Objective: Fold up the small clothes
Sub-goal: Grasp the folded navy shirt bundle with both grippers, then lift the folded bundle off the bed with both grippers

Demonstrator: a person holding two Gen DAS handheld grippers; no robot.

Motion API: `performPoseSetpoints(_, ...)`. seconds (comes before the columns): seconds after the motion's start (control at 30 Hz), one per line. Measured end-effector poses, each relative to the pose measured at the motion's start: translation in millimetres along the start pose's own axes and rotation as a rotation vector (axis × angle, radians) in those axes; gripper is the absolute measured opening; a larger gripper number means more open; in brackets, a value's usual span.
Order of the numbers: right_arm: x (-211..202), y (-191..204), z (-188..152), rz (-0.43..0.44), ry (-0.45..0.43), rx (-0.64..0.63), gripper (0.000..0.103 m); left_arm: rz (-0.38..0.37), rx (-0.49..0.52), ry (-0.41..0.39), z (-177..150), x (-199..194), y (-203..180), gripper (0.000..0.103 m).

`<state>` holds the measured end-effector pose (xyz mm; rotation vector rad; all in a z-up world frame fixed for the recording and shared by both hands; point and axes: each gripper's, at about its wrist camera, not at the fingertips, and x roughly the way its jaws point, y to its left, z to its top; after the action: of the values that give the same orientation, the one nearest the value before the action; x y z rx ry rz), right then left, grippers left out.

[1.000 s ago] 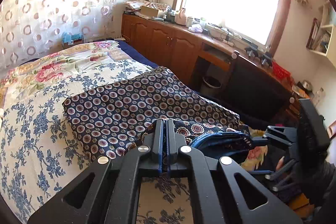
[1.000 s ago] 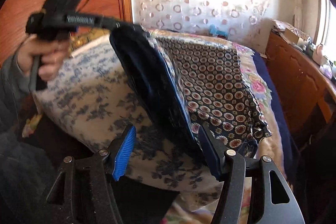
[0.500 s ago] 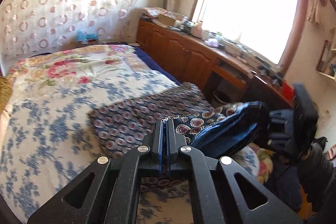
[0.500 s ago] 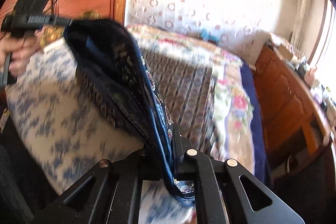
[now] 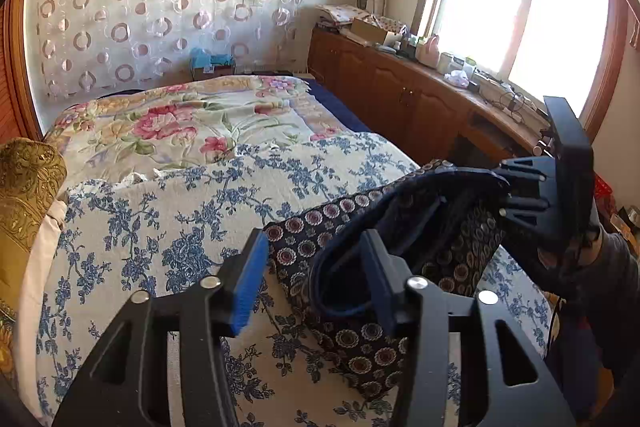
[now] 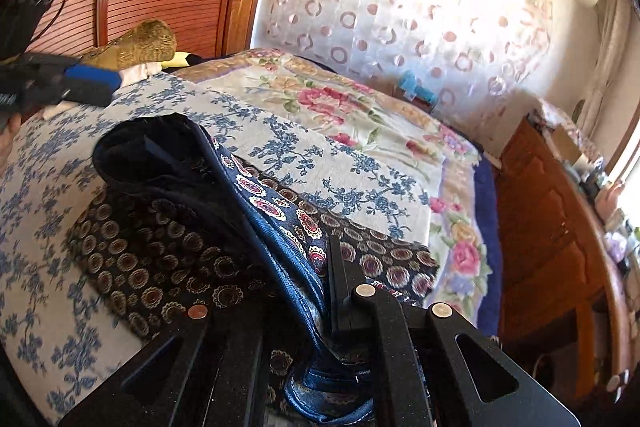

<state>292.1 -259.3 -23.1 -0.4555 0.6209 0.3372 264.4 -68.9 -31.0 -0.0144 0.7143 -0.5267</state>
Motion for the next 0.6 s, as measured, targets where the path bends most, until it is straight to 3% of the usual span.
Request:
performPoseSetpoints(0.07,11.1,-7.2,5.3,0.011,0.013,0.029,0.006,-0.012,0.000,0.020,-4.7,6.6,2.7,0.073)
performPoseSetpoints(0.17,21.0,-22.5,10.1,0.033,0.029,0.070,0.007,-0.035,0.005,0.061,-14.2,16.1,4.6,0.076)
performPoseSetpoints(0.37,27.8,-57.7,21.5,0.090,0.027,0.153,0.045,-0.015,0.015,0.113,-18.3,35.3,6.0,0.076)
performPoseSetpoints(0.6,18.8,-82.7,27.4,-0.066,-0.016,0.233,0.051,0.012,0.004,0.161,-12.8,62.8,12.6,0.076)
